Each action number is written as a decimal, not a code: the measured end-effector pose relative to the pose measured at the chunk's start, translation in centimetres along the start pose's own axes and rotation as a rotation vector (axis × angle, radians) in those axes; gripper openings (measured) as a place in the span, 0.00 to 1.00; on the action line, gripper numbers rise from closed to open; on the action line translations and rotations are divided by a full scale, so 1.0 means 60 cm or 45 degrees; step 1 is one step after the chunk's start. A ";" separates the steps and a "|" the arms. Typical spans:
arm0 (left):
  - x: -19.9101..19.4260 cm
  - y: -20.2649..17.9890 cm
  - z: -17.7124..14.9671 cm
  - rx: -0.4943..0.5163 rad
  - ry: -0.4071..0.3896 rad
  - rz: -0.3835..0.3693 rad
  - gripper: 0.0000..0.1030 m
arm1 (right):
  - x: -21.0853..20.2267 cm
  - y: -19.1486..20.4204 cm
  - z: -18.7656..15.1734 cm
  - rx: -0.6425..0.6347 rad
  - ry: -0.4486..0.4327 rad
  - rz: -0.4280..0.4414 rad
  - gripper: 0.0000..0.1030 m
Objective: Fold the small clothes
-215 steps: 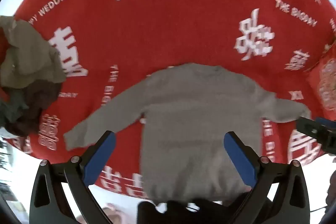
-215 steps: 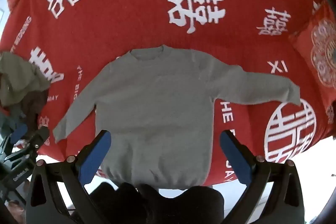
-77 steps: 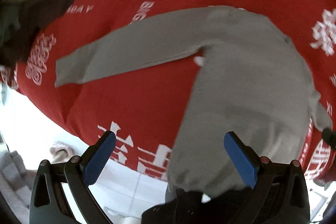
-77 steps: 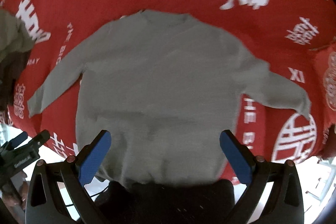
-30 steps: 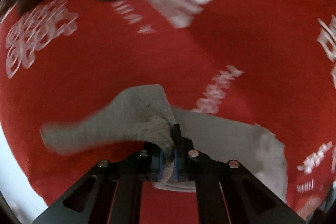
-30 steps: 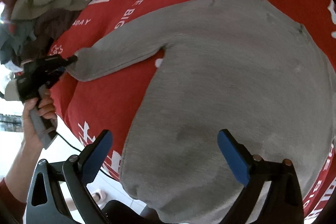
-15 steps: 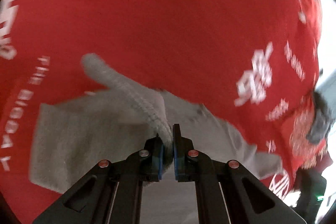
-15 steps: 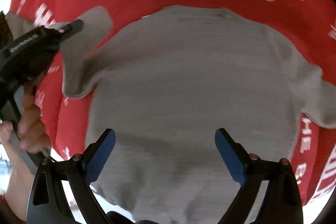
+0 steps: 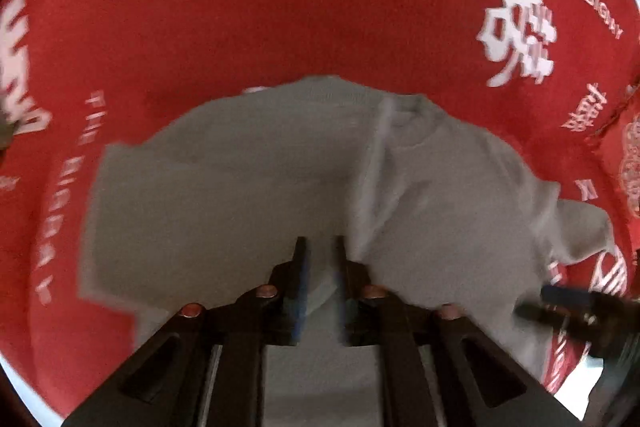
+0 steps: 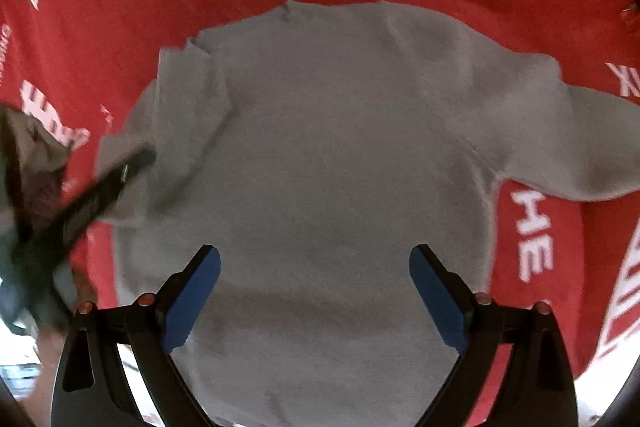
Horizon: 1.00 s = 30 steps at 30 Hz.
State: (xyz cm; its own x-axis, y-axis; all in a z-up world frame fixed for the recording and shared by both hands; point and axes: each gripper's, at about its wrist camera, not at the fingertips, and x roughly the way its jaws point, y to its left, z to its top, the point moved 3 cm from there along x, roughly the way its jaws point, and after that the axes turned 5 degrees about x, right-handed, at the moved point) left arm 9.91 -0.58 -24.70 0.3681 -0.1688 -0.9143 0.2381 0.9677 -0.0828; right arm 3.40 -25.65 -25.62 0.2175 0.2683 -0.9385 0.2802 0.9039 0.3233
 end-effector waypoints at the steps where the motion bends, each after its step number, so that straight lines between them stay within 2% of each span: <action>1: -0.012 0.019 -0.007 -0.019 -0.015 0.036 0.75 | 0.004 0.006 0.006 0.013 0.004 0.044 0.94; 2: -0.027 0.040 -0.018 -0.045 -0.061 0.084 0.84 | 0.010 0.017 0.017 0.032 0.010 0.100 0.94; 3: -0.037 0.057 -0.025 -0.060 -0.075 0.122 0.84 | 0.017 0.029 0.026 0.044 0.015 0.140 0.94; 5: -0.027 0.079 -0.040 -0.072 0.001 0.169 0.85 | 0.037 0.061 0.045 0.036 0.031 0.188 0.94; 8: -0.016 0.117 -0.065 -0.131 0.060 0.268 0.85 | 0.067 0.111 0.062 -0.025 0.049 0.187 0.94; 11: 0.002 0.134 -0.088 -0.157 0.112 0.347 0.85 | 0.088 0.167 0.082 -0.103 0.041 0.139 0.95; 13: 0.014 0.139 -0.098 -0.177 0.138 0.362 0.85 | 0.098 0.207 0.098 -0.176 0.006 0.077 0.94; 16: 0.030 0.147 -0.105 -0.214 0.149 0.362 0.85 | 0.145 0.258 0.124 -0.278 0.007 -0.099 0.94; 17: 0.035 0.148 -0.103 -0.223 0.149 0.367 0.85 | 0.158 0.258 0.125 -0.302 0.016 -0.183 0.91; 18: 0.039 0.150 -0.099 -0.238 0.145 0.369 0.85 | 0.173 0.258 0.127 -0.313 0.031 -0.233 0.82; 19: 0.042 0.153 -0.094 -0.252 0.143 0.367 0.85 | 0.179 0.256 0.129 -0.308 0.041 -0.237 0.33; 20: 0.045 0.156 -0.088 -0.273 0.136 0.366 0.85 | 0.181 0.251 0.134 -0.284 0.052 -0.212 0.12; 21: 0.048 0.159 -0.082 -0.292 0.126 0.370 0.85 | 0.173 0.247 0.140 -0.247 0.051 -0.150 0.11; 22: 0.050 0.162 -0.076 -0.304 0.120 0.382 0.85 | 0.152 0.240 0.150 -0.188 0.024 -0.029 0.08; 24: 0.056 0.171 -0.066 -0.325 0.110 0.436 0.85 | 0.089 0.230 0.168 -0.137 -0.102 0.186 0.08; 26: 0.059 0.184 -0.064 -0.353 0.104 0.483 0.85 | 0.026 0.211 0.175 -0.166 -0.239 0.329 0.08; 29: 0.064 0.213 -0.066 -0.412 0.104 0.507 0.87 | -0.007 0.149 0.172 -0.127 -0.305 0.363 0.09; 30: 0.064 0.220 -0.068 -0.427 0.101 0.505 0.90 | -0.001 0.111 0.168 -0.083 -0.300 0.328 0.09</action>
State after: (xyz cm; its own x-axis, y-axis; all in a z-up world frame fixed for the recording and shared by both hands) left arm 10.82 12.32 -30.93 0.2990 0.2252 -0.9273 -0.2116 0.9632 0.1657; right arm 14.65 -23.03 -22.17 0.4854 0.4124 -0.7709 0.1298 0.8380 0.5300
